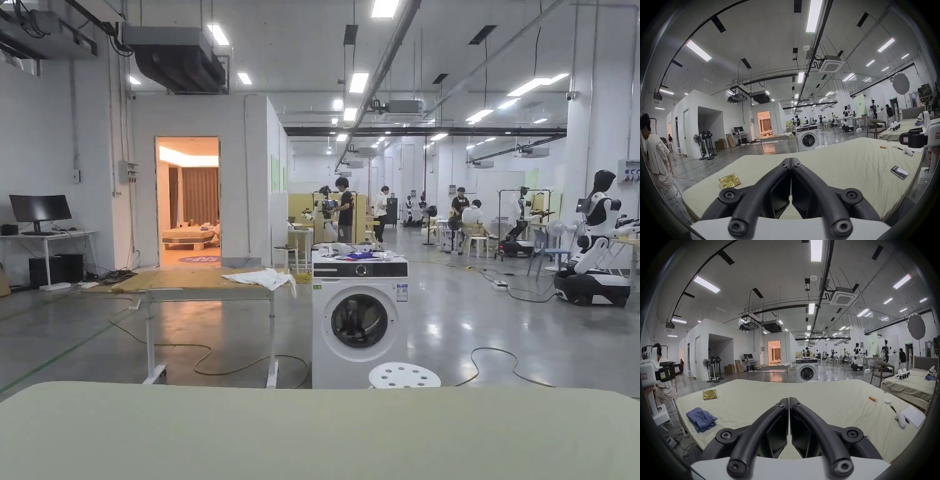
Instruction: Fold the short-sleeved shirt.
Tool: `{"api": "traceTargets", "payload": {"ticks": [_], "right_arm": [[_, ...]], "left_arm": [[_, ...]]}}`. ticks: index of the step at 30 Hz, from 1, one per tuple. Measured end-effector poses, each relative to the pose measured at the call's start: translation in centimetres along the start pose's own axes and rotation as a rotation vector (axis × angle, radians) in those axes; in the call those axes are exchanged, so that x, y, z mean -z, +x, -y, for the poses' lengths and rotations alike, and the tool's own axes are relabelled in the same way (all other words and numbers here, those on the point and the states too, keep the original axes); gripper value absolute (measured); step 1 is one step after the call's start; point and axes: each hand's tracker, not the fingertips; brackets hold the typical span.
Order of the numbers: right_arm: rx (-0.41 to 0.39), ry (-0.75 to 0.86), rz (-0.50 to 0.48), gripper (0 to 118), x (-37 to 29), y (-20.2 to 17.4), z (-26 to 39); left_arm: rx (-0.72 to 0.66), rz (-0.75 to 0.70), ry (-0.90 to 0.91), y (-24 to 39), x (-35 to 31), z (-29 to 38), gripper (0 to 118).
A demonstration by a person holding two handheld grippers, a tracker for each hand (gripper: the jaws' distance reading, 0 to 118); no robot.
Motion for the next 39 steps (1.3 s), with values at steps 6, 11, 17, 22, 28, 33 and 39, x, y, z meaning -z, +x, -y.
{"api": "traceTargets", "payload": {"ticks": [6, 11, 17, 22, 28, 33, 39], "right_arm": [[0.031, 0.037, -0.012, 39, -0.3, 0.0, 0.1], [0.029, 0.117, 0.001, 106, -1.1, -0.4, -0.3], [0.037, 0.137, 0.009, 118, -1.2, -0.2, -0.7], [0.057, 0.114, 0.009, 118, -1.0, 0.0, -0.3], [0.031, 0.093, 0.008, 118, -0.7, -0.4, -0.1], [0.017, 0.091, -0.008, 118, -0.6, -0.9, -0.2], [0.014, 0.074, -0.011, 118, -0.4, -1.0, -0.2]], "left_arm": [[-0.059, 0.049, 0.034, -0.2, -0.5, -0.6, 54], [-0.044, 0.023, 0.081, 0.1, -0.7, -0.6, 108], [-0.079, 0.012, 0.092, 0.2, -0.7, -0.9, 118], [-0.078, 0.001, 0.076, 0.2, -0.7, -0.6, 118], [-0.075, 0.002, 0.069, 0.4, -0.7, -0.5, 118], [-0.081, 0.013, 0.06, 0.6, -0.5, -0.6, 118], [-0.075, 0.022, 0.052, 0.7, -0.5, -0.6, 118]]}}
